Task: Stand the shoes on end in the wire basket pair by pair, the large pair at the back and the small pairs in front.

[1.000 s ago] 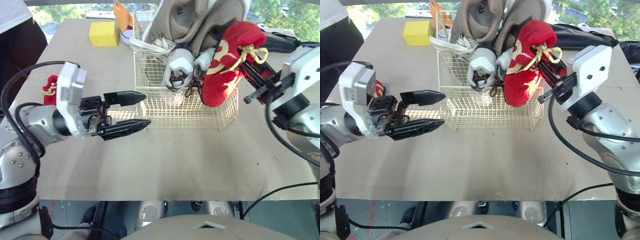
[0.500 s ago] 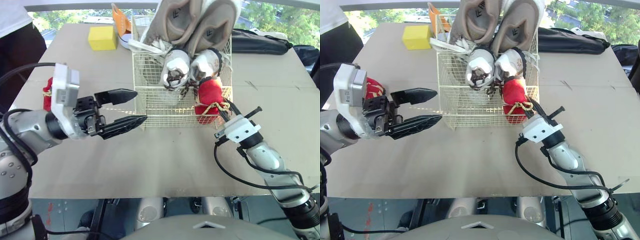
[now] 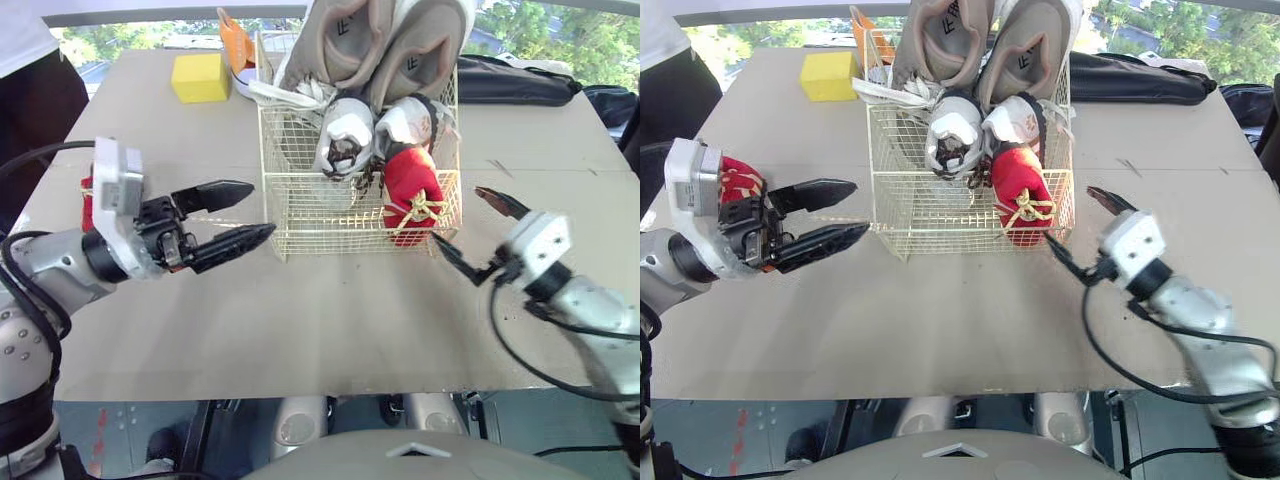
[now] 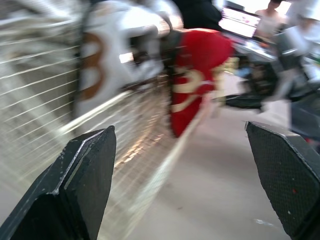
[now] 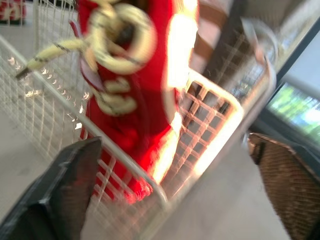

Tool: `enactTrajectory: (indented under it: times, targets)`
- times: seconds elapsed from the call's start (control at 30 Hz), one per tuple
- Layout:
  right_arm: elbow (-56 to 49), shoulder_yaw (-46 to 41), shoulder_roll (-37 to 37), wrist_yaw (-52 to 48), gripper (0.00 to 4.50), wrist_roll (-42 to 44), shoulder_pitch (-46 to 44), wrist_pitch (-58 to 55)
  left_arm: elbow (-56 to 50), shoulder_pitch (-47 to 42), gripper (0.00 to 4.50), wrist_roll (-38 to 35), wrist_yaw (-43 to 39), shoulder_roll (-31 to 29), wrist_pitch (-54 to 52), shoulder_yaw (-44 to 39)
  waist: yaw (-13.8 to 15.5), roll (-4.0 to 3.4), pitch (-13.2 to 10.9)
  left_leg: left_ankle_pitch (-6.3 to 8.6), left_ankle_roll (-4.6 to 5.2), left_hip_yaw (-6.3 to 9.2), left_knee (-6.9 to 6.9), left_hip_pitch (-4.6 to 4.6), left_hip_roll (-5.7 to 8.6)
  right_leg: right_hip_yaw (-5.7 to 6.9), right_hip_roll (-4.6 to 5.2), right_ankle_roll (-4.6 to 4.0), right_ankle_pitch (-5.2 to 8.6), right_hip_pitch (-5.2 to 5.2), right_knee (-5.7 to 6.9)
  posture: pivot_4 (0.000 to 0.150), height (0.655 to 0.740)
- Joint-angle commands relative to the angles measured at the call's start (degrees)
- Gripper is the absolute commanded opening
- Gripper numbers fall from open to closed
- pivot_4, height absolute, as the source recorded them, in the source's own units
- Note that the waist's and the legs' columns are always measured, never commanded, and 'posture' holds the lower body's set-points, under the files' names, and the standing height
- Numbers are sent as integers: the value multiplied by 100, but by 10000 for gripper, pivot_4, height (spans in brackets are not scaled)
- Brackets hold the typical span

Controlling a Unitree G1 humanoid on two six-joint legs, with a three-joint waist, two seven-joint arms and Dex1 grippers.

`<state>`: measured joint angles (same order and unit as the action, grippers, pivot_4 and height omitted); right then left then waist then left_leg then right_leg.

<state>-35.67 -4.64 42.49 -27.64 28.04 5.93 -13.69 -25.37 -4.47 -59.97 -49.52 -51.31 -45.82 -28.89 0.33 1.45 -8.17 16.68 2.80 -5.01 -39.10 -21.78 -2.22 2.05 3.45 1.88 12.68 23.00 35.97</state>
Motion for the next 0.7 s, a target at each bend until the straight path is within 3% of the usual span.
enactTrajectory:
  times: [0.03,0.13,0.27,0.4,0.53,0.7]
  targets:
    - [-781,-970,703,-1105,44506,1369,77,-420,453,-140,45000,172,229,-124,37,-310,42,-7,-5,1,3,0,5,0,1,0,0,0,0,1,-5,1500,7400]
    - [-1032,-1150,1220,-1727,44506,2250,-488,-665,1423,-282,45000,501,393,-542,-158,-528,25,13,-9,10,18,5,13,-2,-3,5,-7,-1,0,4,-10,1500,7400]
    - [-997,-1054,1301,-1923,44506,2850,-1312,-845,2672,-387,45000,835,200,-1304,-618,-604,29,24,-12,14,26,-4,21,-11,-6,15,-13,-1,0,29,-9,1500,7400]
    - [-735,-615,1285,-2078,44506,3207,-2640,-1151,4808,-1177,45000,1588,92,-2067,-743,-62,66,32,-22,8,19,-9,23,-35,1,20,-19,-1,0,54,-9,1500,7400]
    - [-576,-821,1408,-2290,44506,3413,-2853,-1369,5681,-1767,45000,2254,-88,-2149,-547,608,86,36,-20,9,19,-8,23,-52,9,35,20,0,0,58,-15,1500,7400]
    - [-657,-1305,1640,-2285,44506,3701,-2680,-1655,7324,-3121,45000,3334,-272,-1801,187,1604,79,73,-8,14,29,1,-13,-109,17,57,9,10,-7,79,-10,1500,7400]
